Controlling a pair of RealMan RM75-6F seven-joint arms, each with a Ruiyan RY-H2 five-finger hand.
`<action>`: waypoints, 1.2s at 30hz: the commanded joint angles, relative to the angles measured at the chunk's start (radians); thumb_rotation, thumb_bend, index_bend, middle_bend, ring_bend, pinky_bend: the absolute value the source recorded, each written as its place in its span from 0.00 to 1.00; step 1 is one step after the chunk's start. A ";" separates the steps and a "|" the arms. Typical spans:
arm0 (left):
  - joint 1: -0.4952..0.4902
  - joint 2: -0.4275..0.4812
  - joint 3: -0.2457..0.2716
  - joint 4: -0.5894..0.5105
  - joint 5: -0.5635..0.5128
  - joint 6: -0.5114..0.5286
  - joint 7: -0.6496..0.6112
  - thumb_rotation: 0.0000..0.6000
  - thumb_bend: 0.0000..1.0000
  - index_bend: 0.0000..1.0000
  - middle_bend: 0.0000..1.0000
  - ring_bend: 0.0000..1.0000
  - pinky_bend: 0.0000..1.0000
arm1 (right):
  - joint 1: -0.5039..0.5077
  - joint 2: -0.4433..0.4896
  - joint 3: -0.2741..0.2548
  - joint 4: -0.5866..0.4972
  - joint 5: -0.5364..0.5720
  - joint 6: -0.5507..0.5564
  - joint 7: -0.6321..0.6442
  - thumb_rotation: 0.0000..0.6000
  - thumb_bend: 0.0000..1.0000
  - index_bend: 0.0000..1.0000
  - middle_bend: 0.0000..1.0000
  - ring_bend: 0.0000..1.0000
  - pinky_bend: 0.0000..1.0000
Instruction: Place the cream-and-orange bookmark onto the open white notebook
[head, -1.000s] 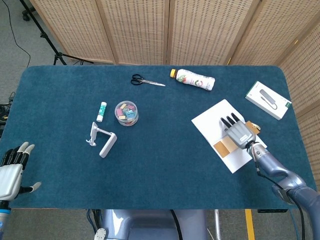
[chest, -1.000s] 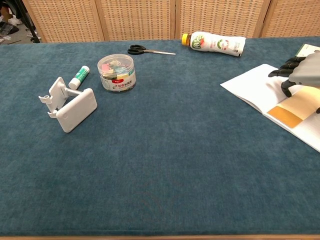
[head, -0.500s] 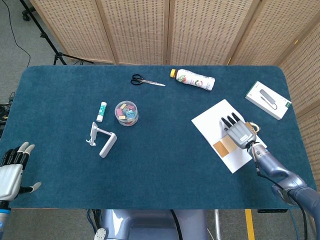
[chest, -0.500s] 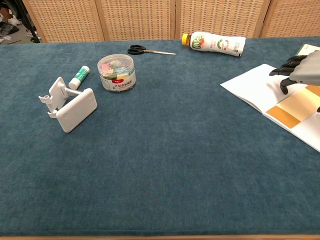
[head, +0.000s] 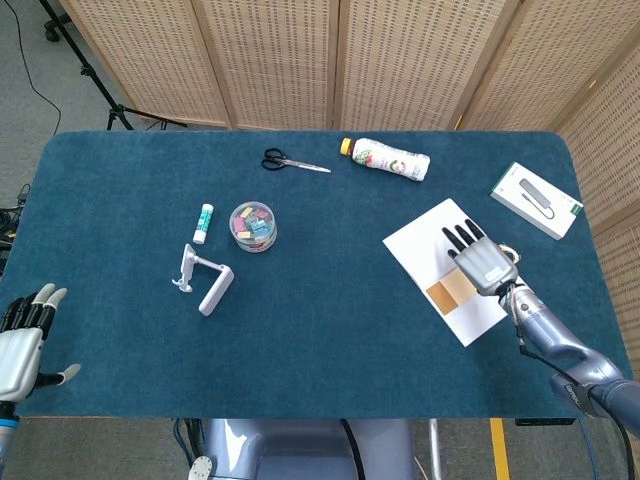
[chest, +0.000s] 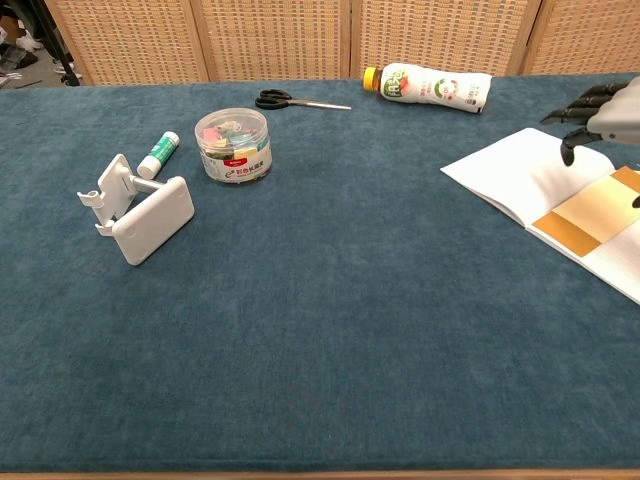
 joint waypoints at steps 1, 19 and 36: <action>0.003 0.002 0.003 0.001 0.009 0.004 -0.007 1.00 0.00 0.00 0.00 0.00 0.00 | -0.052 0.080 0.021 -0.103 0.007 0.102 0.061 1.00 0.13 0.28 0.00 0.00 0.00; 0.023 0.010 0.013 0.010 0.059 0.039 -0.044 1.00 0.00 0.00 0.00 0.00 0.00 | -0.249 0.140 0.025 -0.203 0.031 0.345 0.267 1.00 0.26 0.28 0.00 0.00 0.00; 0.051 -0.009 0.014 0.040 0.103 0.095 -0.066 1.00 0.00 0.00 0.00 0.00 0.00 | -0.481 0.064 0.052 -0.278 0.072 0.624 0.424 1.00 0.24 0.28 0.00 0.00 0.00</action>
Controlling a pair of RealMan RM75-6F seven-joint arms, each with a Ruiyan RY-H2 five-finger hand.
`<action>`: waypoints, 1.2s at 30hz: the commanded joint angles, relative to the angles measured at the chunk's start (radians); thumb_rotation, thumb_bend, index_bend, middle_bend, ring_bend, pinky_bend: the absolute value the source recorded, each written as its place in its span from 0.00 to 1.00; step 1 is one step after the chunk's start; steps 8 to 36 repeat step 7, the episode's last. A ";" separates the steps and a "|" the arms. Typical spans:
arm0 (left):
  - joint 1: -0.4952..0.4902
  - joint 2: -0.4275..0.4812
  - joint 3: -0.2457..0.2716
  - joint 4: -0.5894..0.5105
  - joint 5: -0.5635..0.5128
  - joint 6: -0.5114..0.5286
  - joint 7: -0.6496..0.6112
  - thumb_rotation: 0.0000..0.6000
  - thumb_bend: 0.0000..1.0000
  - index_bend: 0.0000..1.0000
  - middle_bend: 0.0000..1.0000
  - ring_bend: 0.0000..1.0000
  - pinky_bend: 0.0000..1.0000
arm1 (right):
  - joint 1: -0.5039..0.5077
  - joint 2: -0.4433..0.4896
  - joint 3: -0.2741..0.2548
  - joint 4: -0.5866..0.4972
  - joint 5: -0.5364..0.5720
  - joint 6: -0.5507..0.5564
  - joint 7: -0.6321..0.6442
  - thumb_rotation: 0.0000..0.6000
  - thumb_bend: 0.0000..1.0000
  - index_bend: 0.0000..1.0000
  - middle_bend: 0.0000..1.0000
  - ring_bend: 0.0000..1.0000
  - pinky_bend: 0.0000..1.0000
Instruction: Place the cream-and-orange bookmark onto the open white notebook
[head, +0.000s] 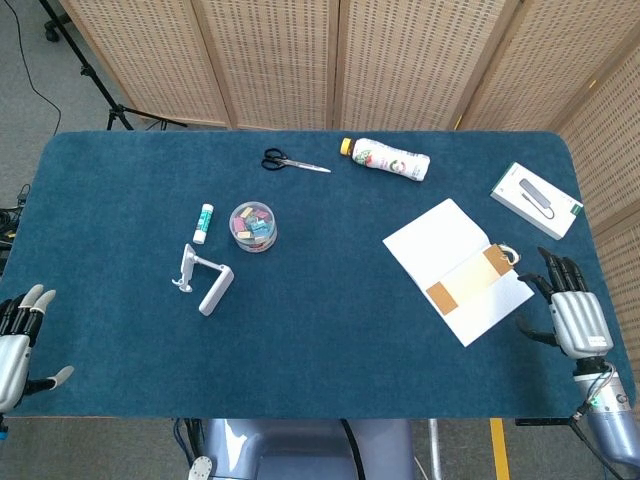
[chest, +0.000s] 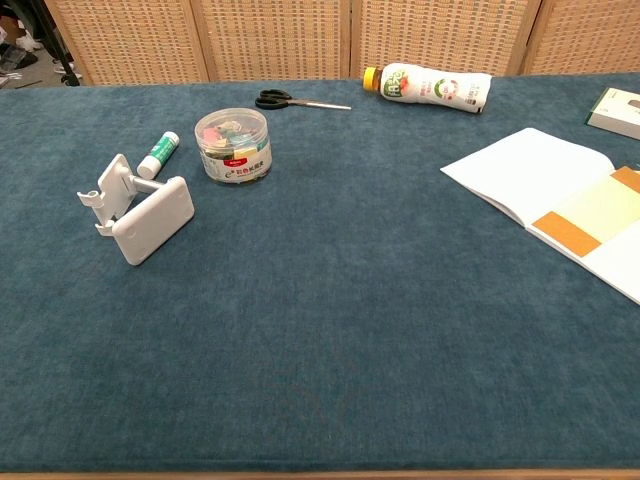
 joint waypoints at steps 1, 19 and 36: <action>0.005 -0.009 -0.003 0.009 0.005 0.012 0.000 1.00 0.00 0.00 0.00 0.00 0.00 | -0.028 -0.018 0.013 -0.022 0.003 0.042 0.007 1.00 0.21 0.27 0.00 0.00 0.00; 0.025 -0.032 -0.014 0.034 0.011 0.057 -0.003 1.00 0.00 0.00 0.00 0.00 0.00 | -0.075 -0.024 0.013 -0.071 -0.036 0.135 -0.092 1.00 0.00 0.15 0.00 0.00 0.00; 0.025 -0.032 -0.014 0.034 0.011 0.057 -0.003 1.00 0.00 0.00 0.00 0.00 0.00 | -0.075 -0.024 0.013 -0.071 -0.036 0.135 -0.092 1.00 0.00 0.15 0.00 0.00 0.00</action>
